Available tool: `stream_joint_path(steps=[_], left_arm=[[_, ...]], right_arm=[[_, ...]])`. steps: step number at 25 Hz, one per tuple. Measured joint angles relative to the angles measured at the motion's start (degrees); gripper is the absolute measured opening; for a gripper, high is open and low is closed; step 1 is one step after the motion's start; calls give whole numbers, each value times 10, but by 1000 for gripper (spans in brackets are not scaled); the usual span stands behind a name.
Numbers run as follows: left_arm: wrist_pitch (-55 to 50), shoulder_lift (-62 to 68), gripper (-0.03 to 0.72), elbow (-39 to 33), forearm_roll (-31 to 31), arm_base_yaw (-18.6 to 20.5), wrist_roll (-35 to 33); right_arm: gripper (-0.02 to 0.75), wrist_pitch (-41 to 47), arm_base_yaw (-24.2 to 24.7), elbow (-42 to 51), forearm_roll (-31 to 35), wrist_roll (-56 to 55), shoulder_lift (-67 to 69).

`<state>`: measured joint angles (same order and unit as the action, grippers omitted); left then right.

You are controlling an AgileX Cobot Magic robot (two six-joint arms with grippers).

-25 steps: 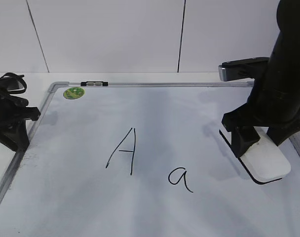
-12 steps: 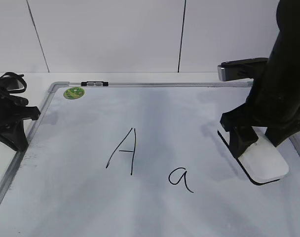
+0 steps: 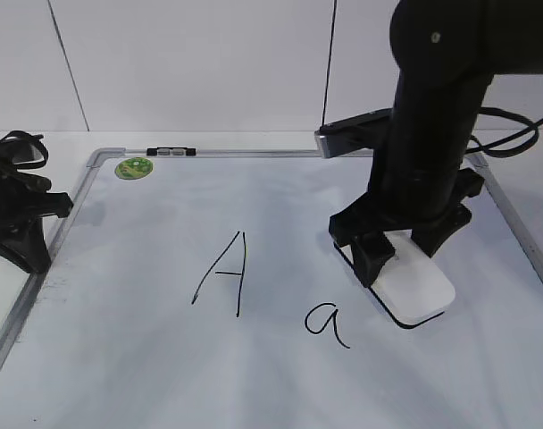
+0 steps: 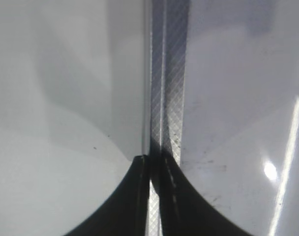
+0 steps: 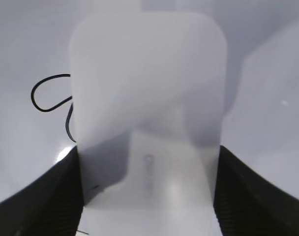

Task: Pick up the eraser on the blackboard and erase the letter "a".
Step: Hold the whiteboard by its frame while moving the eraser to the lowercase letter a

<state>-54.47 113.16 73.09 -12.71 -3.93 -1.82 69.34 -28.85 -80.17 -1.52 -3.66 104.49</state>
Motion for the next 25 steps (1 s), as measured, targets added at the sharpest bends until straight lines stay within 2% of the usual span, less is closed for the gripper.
stream_joint_path(steps=[6,14,25], left_arm=[[0,0,22,0,0,0,0],[0,0,23,0,0,0,0],[1,0,27,0,0,0,0]], right_arm=[[565,-9,-20,-3,-13,-6,35],[565,-51,-20,-3,-22,-16,44],[565,-53,-20,-3,-37,-25,55]])
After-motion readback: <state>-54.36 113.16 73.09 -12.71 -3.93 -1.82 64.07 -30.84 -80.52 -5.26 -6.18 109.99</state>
